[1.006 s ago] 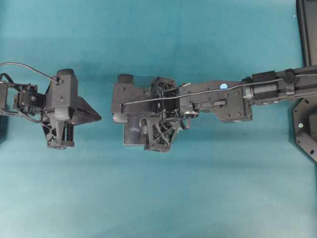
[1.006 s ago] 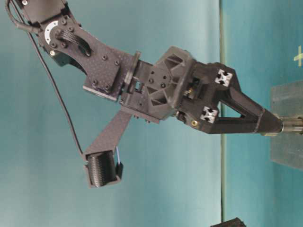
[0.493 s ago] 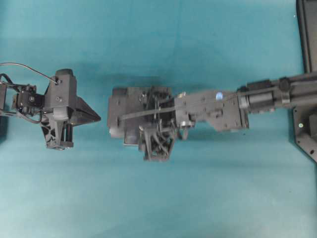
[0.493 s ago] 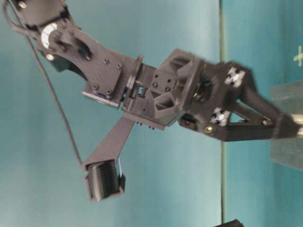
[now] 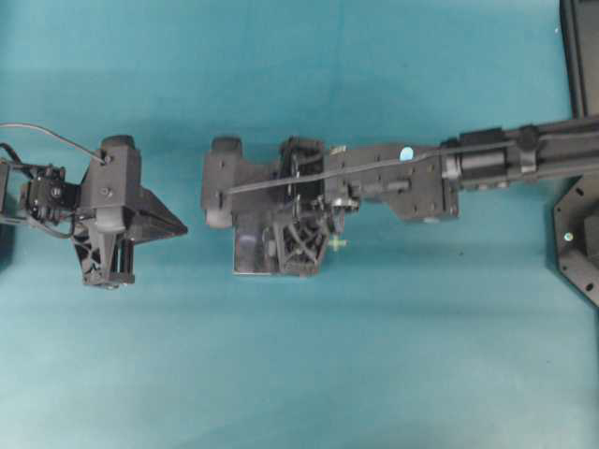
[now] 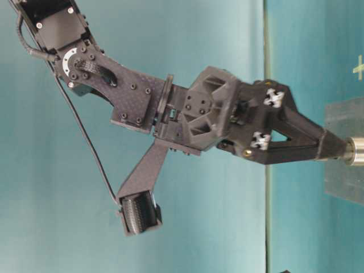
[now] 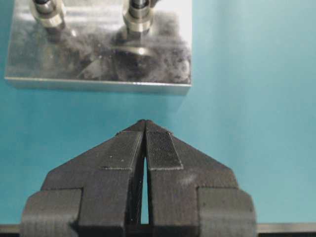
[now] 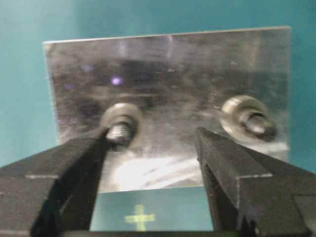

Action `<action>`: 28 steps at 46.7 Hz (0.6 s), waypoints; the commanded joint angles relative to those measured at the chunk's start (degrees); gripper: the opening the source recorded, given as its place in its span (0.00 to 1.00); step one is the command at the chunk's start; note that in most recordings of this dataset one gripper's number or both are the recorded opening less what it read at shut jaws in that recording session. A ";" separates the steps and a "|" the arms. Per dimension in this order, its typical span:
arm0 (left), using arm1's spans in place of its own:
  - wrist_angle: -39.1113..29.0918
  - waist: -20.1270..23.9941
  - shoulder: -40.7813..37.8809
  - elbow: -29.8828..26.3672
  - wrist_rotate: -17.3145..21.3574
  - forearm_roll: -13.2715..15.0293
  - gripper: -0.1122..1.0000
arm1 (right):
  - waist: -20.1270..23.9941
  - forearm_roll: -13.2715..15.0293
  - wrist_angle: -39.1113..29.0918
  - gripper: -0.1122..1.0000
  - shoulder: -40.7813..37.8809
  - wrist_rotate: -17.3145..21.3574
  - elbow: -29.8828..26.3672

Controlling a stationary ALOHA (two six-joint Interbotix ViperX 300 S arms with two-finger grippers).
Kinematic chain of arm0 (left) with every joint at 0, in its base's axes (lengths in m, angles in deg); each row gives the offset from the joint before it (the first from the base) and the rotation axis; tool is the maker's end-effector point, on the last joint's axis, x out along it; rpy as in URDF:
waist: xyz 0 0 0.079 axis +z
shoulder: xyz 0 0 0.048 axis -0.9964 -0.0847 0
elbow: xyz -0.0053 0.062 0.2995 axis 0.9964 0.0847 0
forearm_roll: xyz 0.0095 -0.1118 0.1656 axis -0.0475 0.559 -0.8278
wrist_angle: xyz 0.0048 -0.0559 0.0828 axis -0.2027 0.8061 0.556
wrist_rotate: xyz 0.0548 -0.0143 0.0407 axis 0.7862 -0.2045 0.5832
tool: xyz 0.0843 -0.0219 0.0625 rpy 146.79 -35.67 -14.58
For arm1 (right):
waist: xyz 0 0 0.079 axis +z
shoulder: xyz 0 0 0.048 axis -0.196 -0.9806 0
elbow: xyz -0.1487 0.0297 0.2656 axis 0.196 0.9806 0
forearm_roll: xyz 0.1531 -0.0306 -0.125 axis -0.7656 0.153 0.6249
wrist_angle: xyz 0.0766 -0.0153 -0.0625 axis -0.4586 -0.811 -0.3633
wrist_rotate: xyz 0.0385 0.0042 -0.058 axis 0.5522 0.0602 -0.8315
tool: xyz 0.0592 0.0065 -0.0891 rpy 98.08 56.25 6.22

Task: Insert the washer onto the shaft.
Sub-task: 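Carry the washer over the lower shaft and lower it onto the shaft, then open the right gripper to release the washer on the shaft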

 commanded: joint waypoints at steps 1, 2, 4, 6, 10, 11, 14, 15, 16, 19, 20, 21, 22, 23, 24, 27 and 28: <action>0.35 -0.09 0.79 -0.62 0.00 -0.18 0.10 | 1.49 -0.18 -0.09 0.72 0.97 -0.35 -1.23; 0.44 -0.09 0.79 -0.62 0.00 -0.18 0.10 | 1.93 -0.18 -0.09 0.72 0.97 -0.35 -1.23; 0.35 -0.09 0.79 -0.70 0.00 -0.18 0.10 | 2.99 -0.44 0.09 0.72 0.79 -0.26 -1.32; 0.35 -0.09 0.79 -0.62 0.00 -0.18 0.10 | 3.78 -0.62 0.09 0.72 0.53 -0.26 -1.58; 0.35 -0.09 0.79 -0.62 0.00 -0.18 0.10 | 4.92 -0.70 -0.09 0.72 0.09 -0.09 -2.02; 0.35 -0.09 0.79 -0.62 0.00 -0.18 0.10 | 5.01 -0.70 -0.18 0.72 0.00 0.00 -2.11; 0.35 -0.09 0.79 -0.62 0.00 -0.18 0.10 | 5.10 -0.70 -0.35 0.72 -0.09 0.26 -2.55; 0.44 -0.09 0.79 -0.62 0.00 -0.18 0.10 | 5.10 -0.70 -0.44 0.72 -0.09 0.26 -2.64; 0.35 -0.09 0.79 -0.62 0.00 -0.18 0.10 | 5.01 -0.70 -0.53 0.72 -0.09 0.26 -2.64; 0.35 -0.09 0.88 -0.62 0.00 -0.18 0.10 | 4.66 -0.44 -0.88 0.72 0.18 0.26 -2.81; 0.35 -0.09 0.79 -0.70 0.00 -0.18 0.10 | 4.39 -0.35 -1.05 0.72 0.35 0.26 -2.81; 0.35 -0.09 0.88 -0.70 0.00 -0.18 0.10 | 4.13 -0.26 -1.23 0.72 0.44 0.26 -2.72; 0.35 -0.09 0.88 -0.70 0.00 -0.18 0.10 | 3.87 -0.18 -1.41 0.72 0.62 0.26 -2.81; 0.35 -0.09 0.88 -0.79 0.00 -0.18 0.10 | 3.52 -0.18 -1.76 0.72 0.79 0.26 -2.72; 0.35 -0.09 0.88 -0.79 0.00 -0.18 0.10 | 3.25 -0.09 -2.02 0.72 1.05 0.26 -2.81; 0.35 -0.18 0.88 -0.79 0.00 -0.18 0.10 | 2.46 0.26 -2.81 0.70 1.67 0.26 -2.72; 0.35 -0.09 0.97 -0.79 0.00 -0.18 0.10 | 2.20 0.26 -2.90 0.70 1.93 0.26 -2.64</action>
